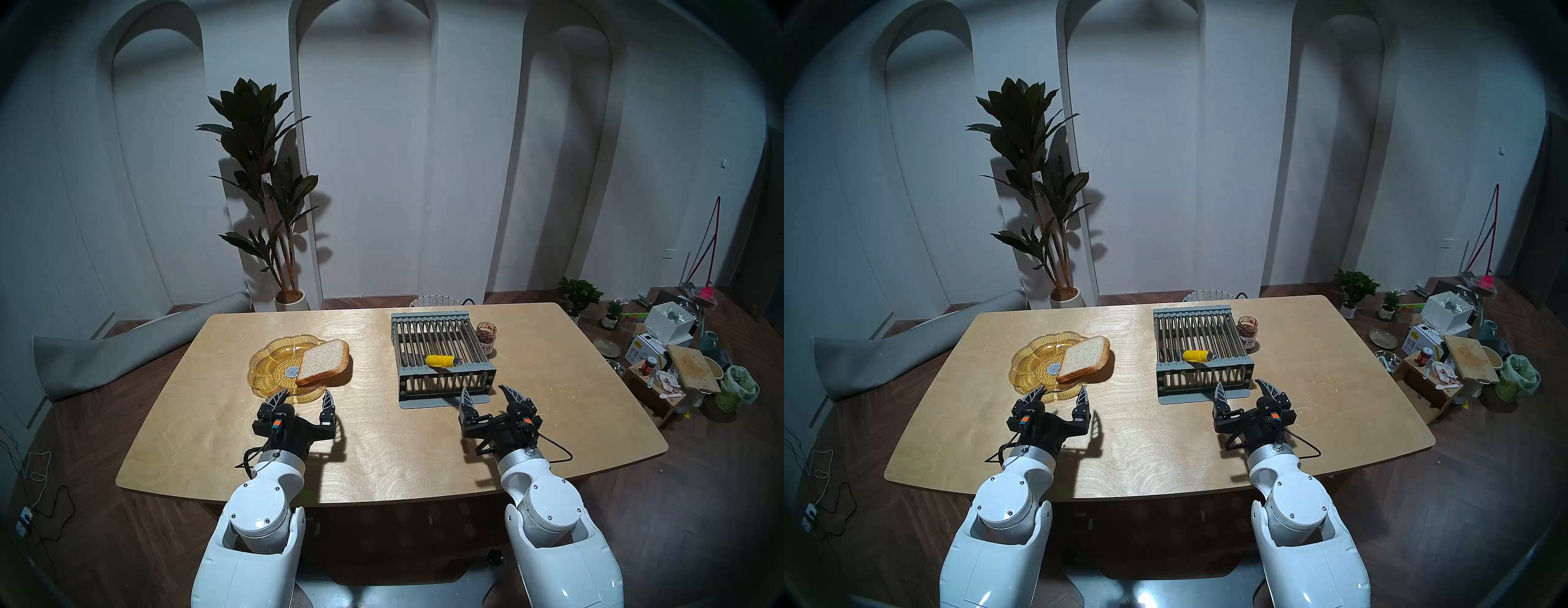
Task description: Spread jam over the slice of bread with the knife
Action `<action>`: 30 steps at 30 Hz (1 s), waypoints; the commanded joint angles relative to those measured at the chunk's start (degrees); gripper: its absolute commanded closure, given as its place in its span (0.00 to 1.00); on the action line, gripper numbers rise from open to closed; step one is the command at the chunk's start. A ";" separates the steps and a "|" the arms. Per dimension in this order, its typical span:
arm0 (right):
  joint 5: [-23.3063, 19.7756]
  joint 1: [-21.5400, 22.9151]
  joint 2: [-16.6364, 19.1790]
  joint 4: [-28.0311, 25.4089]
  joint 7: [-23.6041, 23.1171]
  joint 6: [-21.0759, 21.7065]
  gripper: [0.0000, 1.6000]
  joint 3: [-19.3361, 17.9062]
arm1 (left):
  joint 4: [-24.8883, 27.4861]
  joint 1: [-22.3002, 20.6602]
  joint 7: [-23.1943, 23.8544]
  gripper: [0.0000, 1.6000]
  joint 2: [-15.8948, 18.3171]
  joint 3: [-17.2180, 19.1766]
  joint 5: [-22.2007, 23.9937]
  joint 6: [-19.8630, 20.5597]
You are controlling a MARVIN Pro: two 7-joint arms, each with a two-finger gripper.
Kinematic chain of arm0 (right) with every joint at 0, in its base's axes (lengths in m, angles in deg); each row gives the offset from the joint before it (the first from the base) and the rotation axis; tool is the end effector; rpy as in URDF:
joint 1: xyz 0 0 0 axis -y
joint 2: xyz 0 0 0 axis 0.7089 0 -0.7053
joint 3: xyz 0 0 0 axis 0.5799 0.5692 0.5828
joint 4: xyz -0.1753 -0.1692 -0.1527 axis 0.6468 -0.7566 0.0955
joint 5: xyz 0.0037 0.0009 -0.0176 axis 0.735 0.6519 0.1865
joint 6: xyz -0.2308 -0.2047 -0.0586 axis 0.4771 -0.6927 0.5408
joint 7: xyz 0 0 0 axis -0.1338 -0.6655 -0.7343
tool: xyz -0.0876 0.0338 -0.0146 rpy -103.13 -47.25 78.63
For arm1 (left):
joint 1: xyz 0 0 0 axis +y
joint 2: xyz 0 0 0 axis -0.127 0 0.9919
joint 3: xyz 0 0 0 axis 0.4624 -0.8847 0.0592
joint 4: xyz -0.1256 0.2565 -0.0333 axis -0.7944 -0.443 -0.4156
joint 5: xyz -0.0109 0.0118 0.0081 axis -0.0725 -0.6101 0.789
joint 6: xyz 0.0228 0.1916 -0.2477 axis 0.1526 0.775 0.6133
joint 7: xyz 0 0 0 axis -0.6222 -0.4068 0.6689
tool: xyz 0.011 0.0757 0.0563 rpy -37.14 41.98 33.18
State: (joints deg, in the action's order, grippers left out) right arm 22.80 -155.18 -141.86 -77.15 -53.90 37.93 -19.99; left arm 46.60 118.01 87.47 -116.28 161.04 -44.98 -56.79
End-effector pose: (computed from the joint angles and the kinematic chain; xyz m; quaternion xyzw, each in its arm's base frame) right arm 0.3207 0.0149 -0.3431 -0.7294 -0.0260 -0.6809 0.0605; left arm 0.3185 -0.0009 -0.3447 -0.7435 0.0227 -0.6684 0.0039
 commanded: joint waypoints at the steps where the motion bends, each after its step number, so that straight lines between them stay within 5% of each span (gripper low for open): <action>1: -3.89 -2.51 -0.41 -5.16 -2.29 -0.14 0.00 -0.35 | 5.87 2.73 1.45 0.00 1.54 0.04 -0.22 -1.19; 6: -4.25 -4.17 -2.54 -6.76 0.30 -4.34 0.00 0.53 | 7.41 3.89 2.23 0.00 1.91 0.85 0.58 -2.01; 15: -6.60 -5.03 1.35 -8.56 10.69 -8.31 0.00 9.17 | 7.92 4.88 2.61 0.00 1.81 1.70 1.71 -2.52; 30: -11.11 2.51 6.99 -4.70 26.38 -16.14 0.00 21.58 | 8.75 6.88 3.09 0.00 2.12 2.42 2.74 -3.87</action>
State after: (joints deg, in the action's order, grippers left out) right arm 12.82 -157.44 -137.06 -81.94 -32.28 25.38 -2.53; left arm 53.59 124.66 90.59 -114.07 163.61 -42.12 -59.41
